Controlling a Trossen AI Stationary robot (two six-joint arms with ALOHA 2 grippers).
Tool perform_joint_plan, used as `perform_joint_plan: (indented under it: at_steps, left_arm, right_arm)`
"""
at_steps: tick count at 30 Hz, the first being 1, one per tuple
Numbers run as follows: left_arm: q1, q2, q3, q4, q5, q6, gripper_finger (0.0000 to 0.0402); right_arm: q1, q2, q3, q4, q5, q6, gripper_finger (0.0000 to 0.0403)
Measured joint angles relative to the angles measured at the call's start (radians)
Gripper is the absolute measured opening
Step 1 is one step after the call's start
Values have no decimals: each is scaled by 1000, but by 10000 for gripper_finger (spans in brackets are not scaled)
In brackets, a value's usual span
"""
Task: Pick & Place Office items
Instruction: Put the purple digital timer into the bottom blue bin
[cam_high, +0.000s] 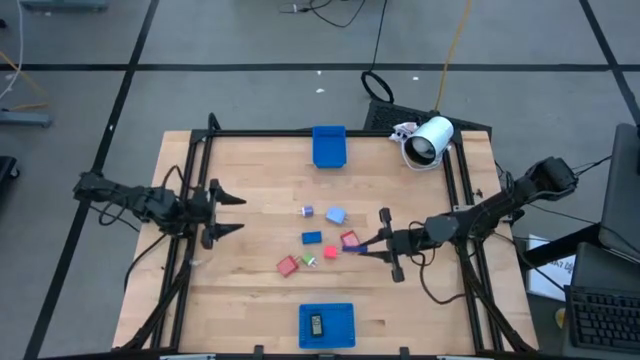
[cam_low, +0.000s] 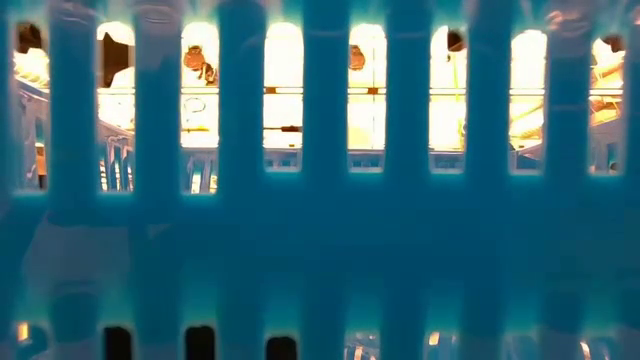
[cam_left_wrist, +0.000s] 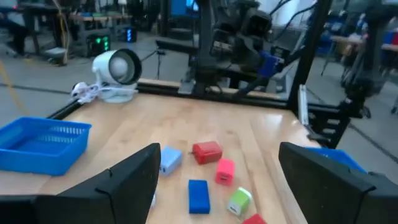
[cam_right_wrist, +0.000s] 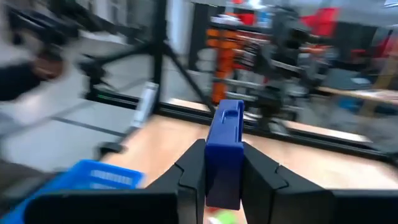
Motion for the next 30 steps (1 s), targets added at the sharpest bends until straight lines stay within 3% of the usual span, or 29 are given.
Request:
perform_joint_plan:
  at_steps: [3, 10, 20, 30]
  left_arm:
    - [0, -62, -55, 37, 1, 3, 326]
    - [0, -154, -139, 41, -21, -4, 313]
    - [0, -176, -179, 37, -64, -9, 316]
    - [0, -169, -179, 8, -69, 95, 325]
  right_arm:
    - [-6, 0, 0, 8, -82, 60, 56]
    - [26, 50, 0, 43, -136, 133, 56]
    - [81, 221, 79, 93, -134, 214, 56]
    - [179, 429, 240, 90, -132, 199, 56]
